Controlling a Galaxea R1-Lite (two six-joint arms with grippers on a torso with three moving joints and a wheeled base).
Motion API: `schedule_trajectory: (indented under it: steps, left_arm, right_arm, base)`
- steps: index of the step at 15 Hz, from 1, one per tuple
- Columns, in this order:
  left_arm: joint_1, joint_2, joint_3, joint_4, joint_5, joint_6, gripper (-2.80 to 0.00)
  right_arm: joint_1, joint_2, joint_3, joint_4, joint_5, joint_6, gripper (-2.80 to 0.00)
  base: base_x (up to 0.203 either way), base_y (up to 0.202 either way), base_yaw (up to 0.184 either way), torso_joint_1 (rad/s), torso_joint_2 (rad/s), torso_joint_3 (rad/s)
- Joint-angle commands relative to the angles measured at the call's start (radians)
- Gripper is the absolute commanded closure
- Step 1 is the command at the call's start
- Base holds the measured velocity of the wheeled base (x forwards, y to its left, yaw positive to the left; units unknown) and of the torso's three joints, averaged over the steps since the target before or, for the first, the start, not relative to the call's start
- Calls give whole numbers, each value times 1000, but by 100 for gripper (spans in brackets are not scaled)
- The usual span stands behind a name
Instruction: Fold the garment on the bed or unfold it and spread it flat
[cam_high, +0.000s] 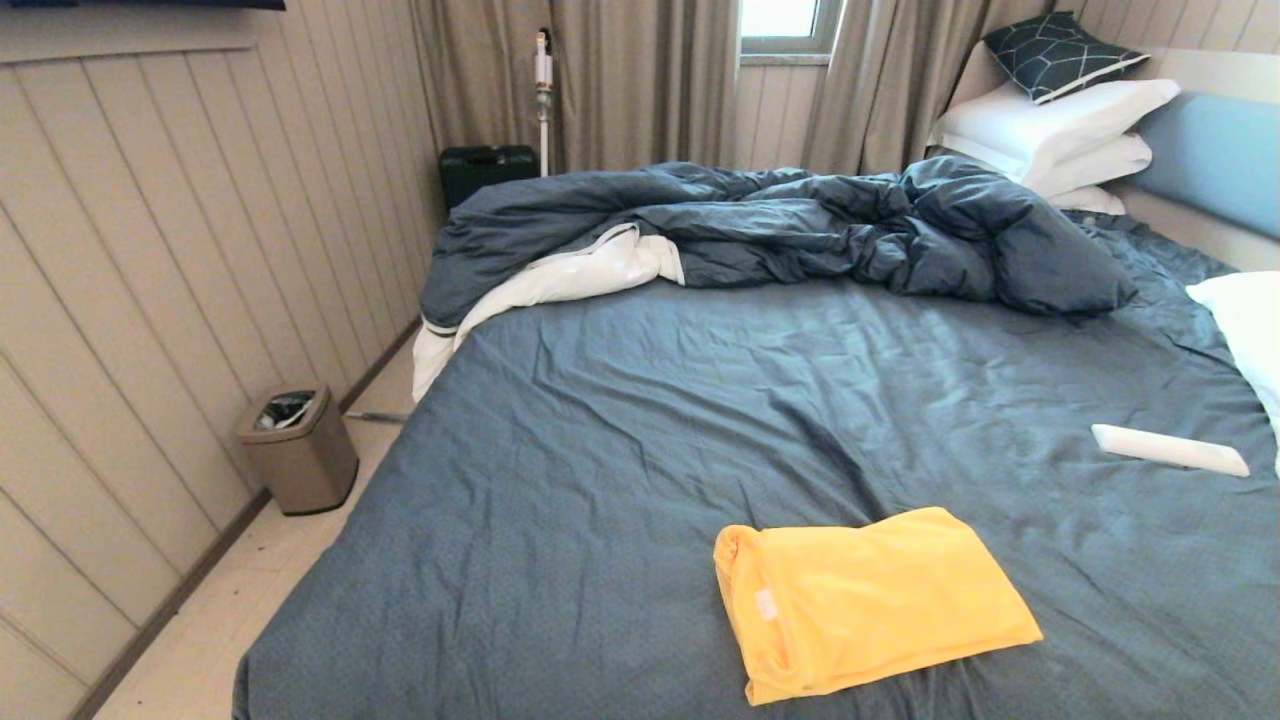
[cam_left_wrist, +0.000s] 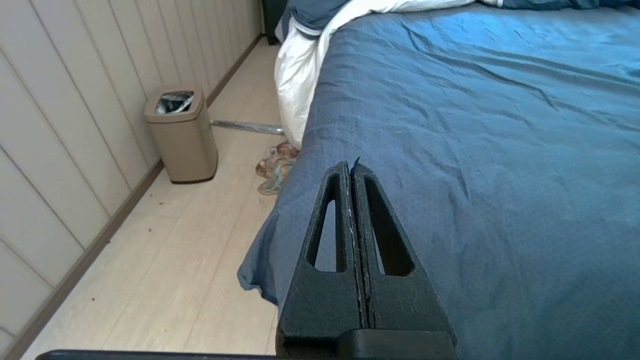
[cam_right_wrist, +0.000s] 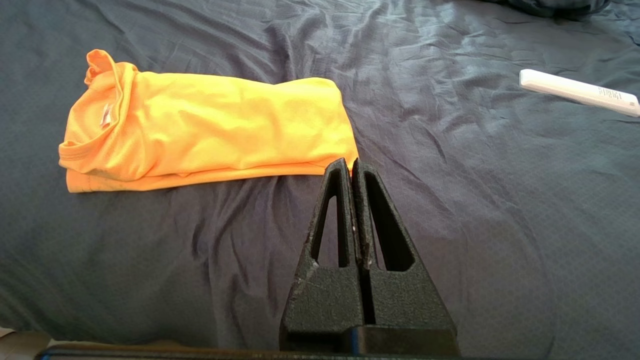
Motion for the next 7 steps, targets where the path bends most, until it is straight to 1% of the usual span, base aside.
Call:
schedule_trajectory:
  steps: [1, 7]
  left_arm:
    - [1, 3, 0, 0, 0, -2, 0]
    - [1, 1, 0, 0, -4, 4, 0]
  right_arm:
    - [0, 2, 0, 2, 0, -1, 0]
    - [0, 0, -1, 7, 5, -2, 0]
  base:
    - [0, 0, 0, 0, 0, 0]
    - [0, 0, 0, 0, 0, 0]
